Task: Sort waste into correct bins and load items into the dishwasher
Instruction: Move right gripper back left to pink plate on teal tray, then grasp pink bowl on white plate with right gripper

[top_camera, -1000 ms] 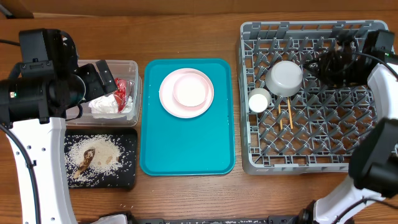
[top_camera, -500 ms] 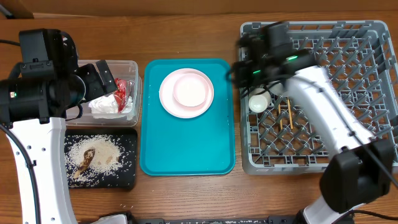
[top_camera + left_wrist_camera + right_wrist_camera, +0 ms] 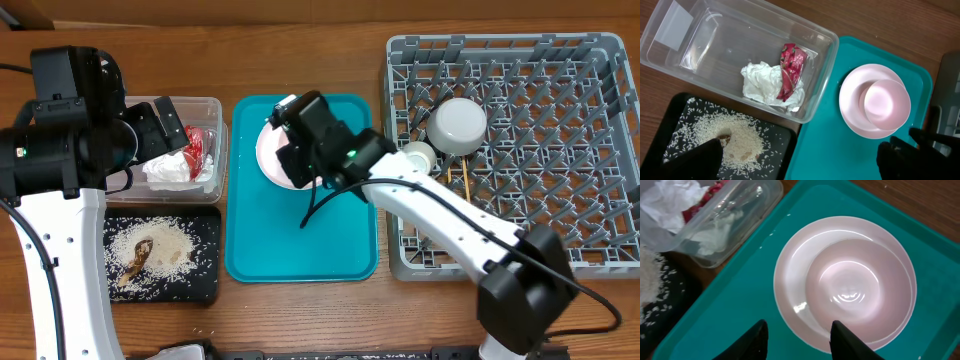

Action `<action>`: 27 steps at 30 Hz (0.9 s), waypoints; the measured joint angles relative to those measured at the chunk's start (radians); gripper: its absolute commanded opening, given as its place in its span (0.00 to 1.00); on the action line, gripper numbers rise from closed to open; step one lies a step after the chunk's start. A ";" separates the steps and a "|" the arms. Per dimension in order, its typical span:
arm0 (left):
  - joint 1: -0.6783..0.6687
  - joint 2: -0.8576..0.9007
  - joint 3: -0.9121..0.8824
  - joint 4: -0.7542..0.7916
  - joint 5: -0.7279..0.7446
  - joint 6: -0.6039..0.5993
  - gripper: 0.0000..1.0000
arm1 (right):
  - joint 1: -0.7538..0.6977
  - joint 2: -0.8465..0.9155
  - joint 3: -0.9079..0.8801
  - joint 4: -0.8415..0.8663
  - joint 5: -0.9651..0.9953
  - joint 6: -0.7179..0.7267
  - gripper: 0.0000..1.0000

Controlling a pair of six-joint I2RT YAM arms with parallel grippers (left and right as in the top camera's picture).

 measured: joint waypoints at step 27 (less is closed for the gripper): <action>0.000 0.000 0.000 0.000 0.000 0.000 1.00 | -0.005 0.238 0.000 0.243 0.004 0.000 0.44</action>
